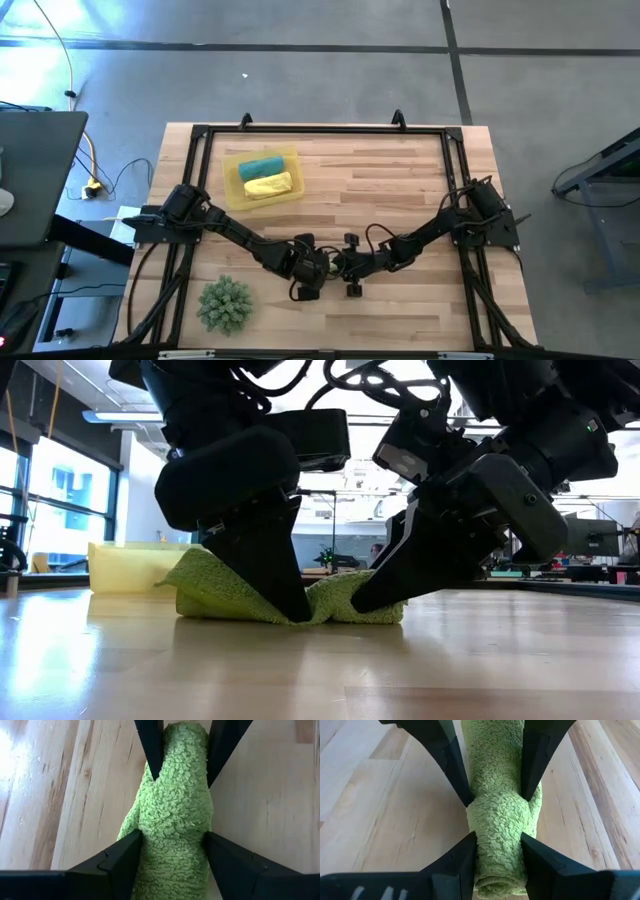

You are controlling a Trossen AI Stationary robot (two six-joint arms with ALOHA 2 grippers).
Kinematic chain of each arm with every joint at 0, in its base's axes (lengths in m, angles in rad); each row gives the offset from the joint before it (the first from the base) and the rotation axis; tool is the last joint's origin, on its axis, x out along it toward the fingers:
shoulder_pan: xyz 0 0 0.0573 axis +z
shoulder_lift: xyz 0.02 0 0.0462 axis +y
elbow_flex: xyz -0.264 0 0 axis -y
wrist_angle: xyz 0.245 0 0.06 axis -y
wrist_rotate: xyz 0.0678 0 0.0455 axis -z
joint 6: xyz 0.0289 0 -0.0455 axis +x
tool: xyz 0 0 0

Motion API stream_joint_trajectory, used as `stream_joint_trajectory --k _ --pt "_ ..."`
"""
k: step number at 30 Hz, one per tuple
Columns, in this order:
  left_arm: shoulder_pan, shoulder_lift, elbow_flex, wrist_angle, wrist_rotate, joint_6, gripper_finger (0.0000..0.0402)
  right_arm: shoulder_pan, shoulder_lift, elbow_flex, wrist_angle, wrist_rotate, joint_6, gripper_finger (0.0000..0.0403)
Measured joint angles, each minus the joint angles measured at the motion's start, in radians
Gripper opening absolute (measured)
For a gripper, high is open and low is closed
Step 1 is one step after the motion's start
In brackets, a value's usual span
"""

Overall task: Roll microfiber towels into tight, uniform cylinder then place into a basket
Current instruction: Put the green microfiber towel into the yellow bin

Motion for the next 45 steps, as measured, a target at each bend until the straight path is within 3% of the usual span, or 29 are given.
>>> stream_joint_trajectory --k 15,20,27,45 --pt "-0.033 -0.029 -0.005 -0.062 -0.129 -0.037 0.0221 0.0 -0.002 0.002 0.001 0.001 0.0 0.0122" --pt "-0.033 -0.029 -0.005 -0.063 -0.125 -0.069 0.0221 0.0 -0.002 0.002 0.001 0.001 0.0 0.0122" --pt "-0.006 -0.031 -0.005 -0.063 -0.029 -0.065 0.0218 0.0 -0.002 0.002 0.0 0.001 0.0 0.0122" --pt "0.003 -0.031 -0.006 -0.047 -0.025 0.018 0.0035 0.001 -0.002 0.001 -0.001 0.0 0.0 0.0122"
